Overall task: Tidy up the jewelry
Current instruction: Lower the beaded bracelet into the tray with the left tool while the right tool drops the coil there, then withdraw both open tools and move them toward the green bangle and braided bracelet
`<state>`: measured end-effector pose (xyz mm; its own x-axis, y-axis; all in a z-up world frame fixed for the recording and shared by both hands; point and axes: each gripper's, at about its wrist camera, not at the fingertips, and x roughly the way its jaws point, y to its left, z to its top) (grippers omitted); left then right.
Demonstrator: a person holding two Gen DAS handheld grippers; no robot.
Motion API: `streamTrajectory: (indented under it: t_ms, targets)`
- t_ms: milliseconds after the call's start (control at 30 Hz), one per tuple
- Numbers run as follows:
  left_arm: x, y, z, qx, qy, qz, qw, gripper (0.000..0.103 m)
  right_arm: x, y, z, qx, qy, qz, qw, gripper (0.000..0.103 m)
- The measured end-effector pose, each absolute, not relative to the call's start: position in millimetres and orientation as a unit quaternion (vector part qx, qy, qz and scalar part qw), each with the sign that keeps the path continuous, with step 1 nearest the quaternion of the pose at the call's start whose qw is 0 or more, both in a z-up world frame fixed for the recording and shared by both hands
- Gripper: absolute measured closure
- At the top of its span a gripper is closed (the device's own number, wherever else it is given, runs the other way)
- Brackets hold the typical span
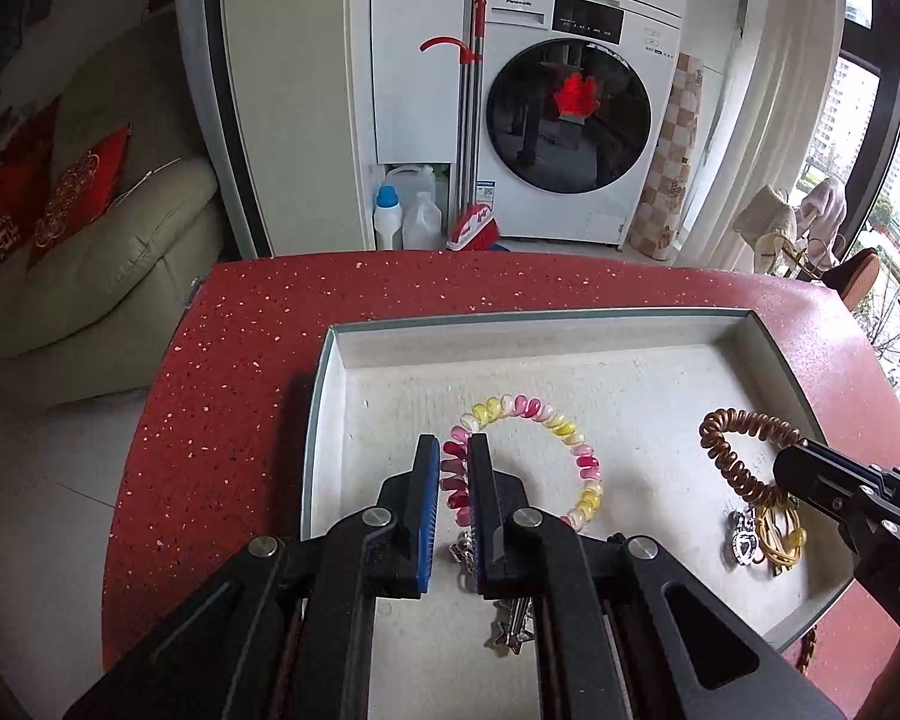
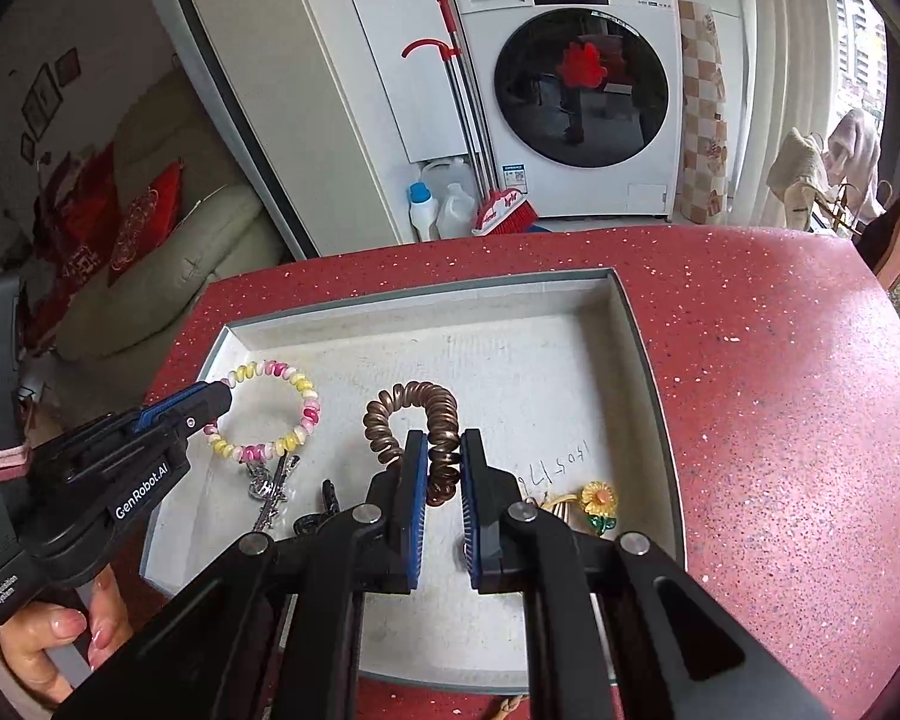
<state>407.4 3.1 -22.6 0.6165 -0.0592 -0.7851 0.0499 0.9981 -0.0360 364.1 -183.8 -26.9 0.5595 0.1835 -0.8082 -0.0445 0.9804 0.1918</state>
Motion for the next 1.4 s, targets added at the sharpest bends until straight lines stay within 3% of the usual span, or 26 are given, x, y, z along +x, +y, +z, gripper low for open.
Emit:
streamTrajectory:
  t_ms: [567,600,700,1400]
  targets:
    - [399.6,-18.5,-55.8,0.058,0.445,-0.021,0.894,0.075,372.2,-181.7,-52.5,0.061,0.491,0.055,0.867,0.088]
    - [398.5,-18.4,-55.5,0.058,0.443,-0.021,0.894,0.075,371.6,-182.4,-51.7,0.063,0.491,0.056,0.867,0.084]
    - [394.2,-17.1,-52.9,0.059,0.438,-0.020,0.897,0.075,368.7,-183.5,-46.2,0.070,0.484,0.062,0.870,0.048]
    - [343.9,4.0,0.1,0.021,0.386,-0.026,0.922,0.075,302.2,-202.0,-7.3,0.118,0.443,0.060,0.886,0.038]
